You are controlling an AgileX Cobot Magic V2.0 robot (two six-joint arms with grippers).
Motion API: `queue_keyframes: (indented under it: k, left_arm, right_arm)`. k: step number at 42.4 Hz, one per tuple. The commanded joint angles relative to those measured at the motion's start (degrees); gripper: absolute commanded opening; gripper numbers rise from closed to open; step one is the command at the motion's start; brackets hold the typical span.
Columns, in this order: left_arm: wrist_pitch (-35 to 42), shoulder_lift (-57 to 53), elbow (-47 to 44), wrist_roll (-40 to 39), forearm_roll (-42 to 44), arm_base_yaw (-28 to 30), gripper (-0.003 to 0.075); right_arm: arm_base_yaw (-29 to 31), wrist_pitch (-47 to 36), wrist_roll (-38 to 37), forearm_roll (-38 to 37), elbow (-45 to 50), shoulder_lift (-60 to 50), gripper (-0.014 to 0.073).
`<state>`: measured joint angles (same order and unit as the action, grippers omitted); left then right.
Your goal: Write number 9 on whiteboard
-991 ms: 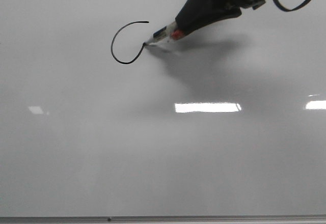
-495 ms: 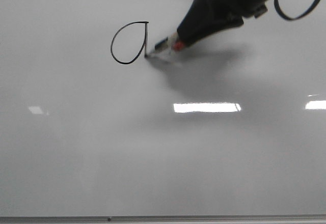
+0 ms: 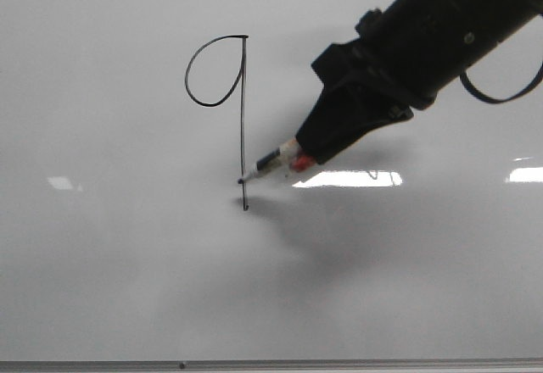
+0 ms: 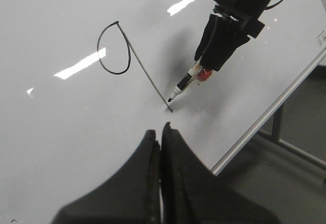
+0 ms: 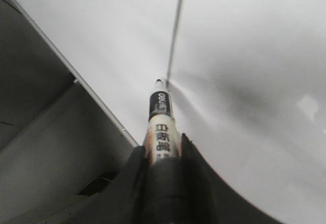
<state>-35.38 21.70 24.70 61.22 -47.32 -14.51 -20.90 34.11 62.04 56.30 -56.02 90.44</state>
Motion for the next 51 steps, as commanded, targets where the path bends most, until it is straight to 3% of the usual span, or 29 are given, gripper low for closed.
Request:
queue_keyframes:
  k: [1, 6, 13, 15, 24, 36, 51]
  left_arm:
    - [0.80, 1.16, 2.52, -0.35, -2.42, 0.12, -0.0012]
    - [-3.48, 6.69, 6.78, 0.17, -0.13, 0.12, 0.0105]
    - [-8.43, 19.39, 15.21, 7.31, -0.54, 0.01, 0.0456]
    - [-9.73, 22.50, 16.99, 9.66, -0.54, 0.01, 0.0475]
    - [-10.04, 33.57, 21.68, 15.60, 1.69, -6.89, 0.0336]
    - [-7.59, 37.27, 21.93, 15.60, 3.47, -12.92, 0.0321]
    - [-7.93, 37.72, 21.93, 15.60, 3.47, -12.92, 0.0052]
  right_arm:
    - [-1.37, 3.22, 5.07, 1.59, -1.63, -6.48, -0.0057]
    - [-2.74, 5.27, 11.22, 1.00, -2.82, -9.43, -0.0057]
    - [-6.72, 8.95, 16.32, -0.41, -6.47, -10.48, -0.0057]
    - [-8.19, 9.00, 16.32, -1.39, -7.16, -10.48, -0.0057]
    - [-15.46, 8.68, 16.32, -6.21, -10.20, -10.48, -0.0057]
    - [-19.20, 9.46, 16.89, -6.27, -10.92, -10.48, -0.0057]
    - [-19.26, 8.71, 16.84, -6.12, -11.03, -10.48, -0.0030]
